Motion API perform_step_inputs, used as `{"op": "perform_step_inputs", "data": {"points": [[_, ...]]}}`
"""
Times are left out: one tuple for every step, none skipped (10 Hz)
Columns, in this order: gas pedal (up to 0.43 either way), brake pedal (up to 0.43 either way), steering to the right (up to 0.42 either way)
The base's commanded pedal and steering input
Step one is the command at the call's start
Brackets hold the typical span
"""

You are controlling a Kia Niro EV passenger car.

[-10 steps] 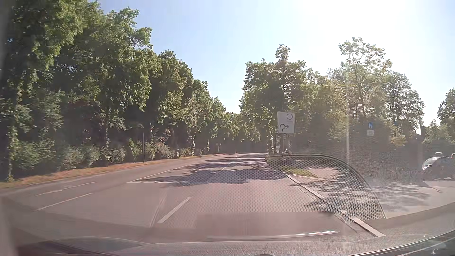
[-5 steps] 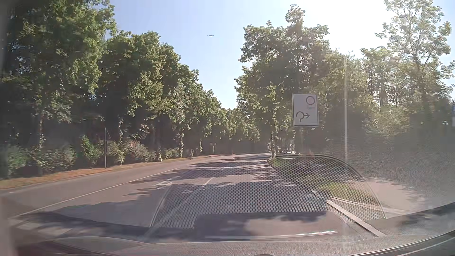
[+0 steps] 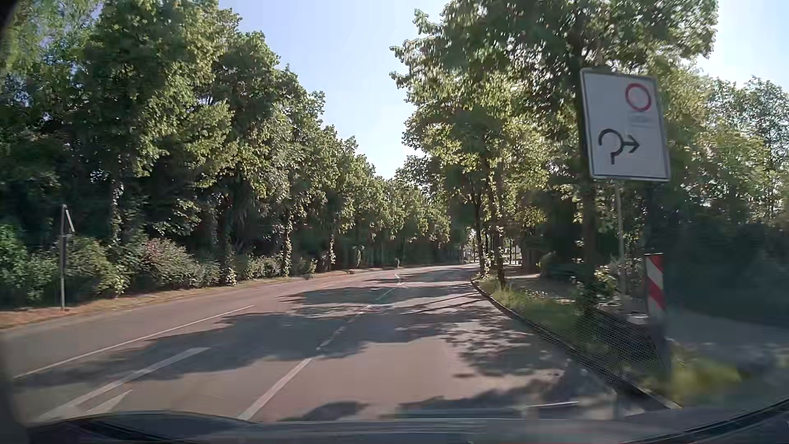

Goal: Follow the waypoints while adhering to traffic rules and regulations

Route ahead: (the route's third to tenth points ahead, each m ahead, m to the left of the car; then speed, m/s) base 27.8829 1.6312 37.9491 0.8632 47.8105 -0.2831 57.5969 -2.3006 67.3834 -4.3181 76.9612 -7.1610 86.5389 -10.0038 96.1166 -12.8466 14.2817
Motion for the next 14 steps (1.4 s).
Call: {"op": "perform_step_inputs", "data": {"points": [[0.000, 0.012, 0.009], [0.000, 0.012, 0.009], [0.039, 0.012, 0.009], [0.067, 0.012, 0.010], [0.087, 0.012, 0.011], [0.130, 0.012, 0.012], [0.150, 0.012, 0.012], [0.169, 0.012, 0.012], [0.177, 0.012, 0.012], [0.177, 0.012, 0.012], [0.189, 0.012, 0.012], [0.189, 0.006, 0.012], [0.189, 0.012, 0.013], [0.189, 0.012, 0.014]]}}
